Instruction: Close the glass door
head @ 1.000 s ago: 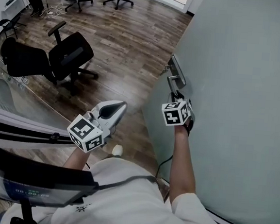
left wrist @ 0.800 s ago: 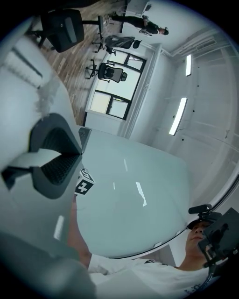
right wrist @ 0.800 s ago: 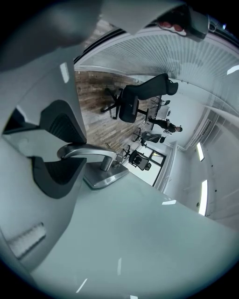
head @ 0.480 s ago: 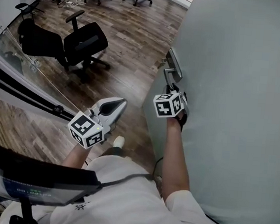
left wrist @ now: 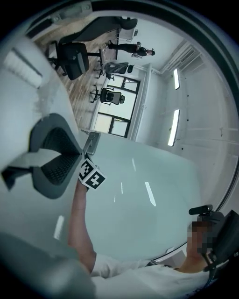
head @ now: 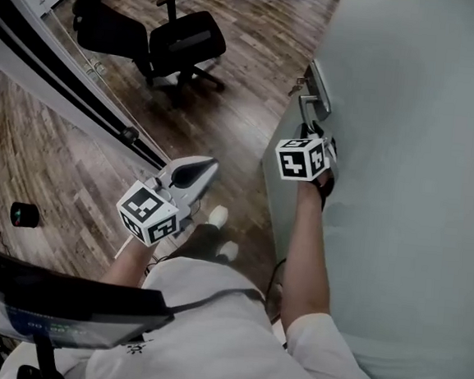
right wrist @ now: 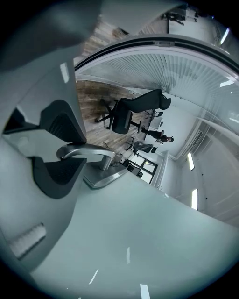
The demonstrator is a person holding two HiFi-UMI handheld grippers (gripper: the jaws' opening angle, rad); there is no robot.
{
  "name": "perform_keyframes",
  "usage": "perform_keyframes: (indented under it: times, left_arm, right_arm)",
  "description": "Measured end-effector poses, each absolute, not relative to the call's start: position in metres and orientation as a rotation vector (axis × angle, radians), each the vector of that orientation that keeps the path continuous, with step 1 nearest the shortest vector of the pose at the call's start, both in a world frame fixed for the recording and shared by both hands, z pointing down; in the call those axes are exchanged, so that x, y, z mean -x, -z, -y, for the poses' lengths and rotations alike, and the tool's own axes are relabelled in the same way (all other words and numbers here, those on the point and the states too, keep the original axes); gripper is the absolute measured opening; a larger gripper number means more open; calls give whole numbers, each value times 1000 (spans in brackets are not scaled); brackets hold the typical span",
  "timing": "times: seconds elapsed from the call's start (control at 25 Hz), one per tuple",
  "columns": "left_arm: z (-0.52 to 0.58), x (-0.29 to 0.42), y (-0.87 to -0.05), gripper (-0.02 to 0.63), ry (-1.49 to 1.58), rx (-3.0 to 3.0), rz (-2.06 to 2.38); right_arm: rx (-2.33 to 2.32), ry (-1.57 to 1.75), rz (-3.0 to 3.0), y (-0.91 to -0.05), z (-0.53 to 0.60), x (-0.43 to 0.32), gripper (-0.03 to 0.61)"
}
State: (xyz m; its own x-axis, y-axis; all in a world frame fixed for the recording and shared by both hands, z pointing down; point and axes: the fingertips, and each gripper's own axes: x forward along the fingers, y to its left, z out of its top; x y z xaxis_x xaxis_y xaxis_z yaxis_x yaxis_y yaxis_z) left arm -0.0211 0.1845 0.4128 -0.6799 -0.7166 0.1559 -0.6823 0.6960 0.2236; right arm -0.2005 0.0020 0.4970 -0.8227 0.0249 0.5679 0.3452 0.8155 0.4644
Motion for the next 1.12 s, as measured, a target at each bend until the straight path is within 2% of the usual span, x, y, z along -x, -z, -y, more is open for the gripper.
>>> perform_keyframes:
  times: [0.76, 1.12]
  left_arm:
    - [-310, -52, -404, 3, 258, -1085, 2761]
    - [-381, -105, -414, 3, 280, -1135, 2768]
  right_arm:
    - [418, 834, 2399, -505, -126, 125, 103]
    - [462, 870, 2407, -512, -201, 59, 107]
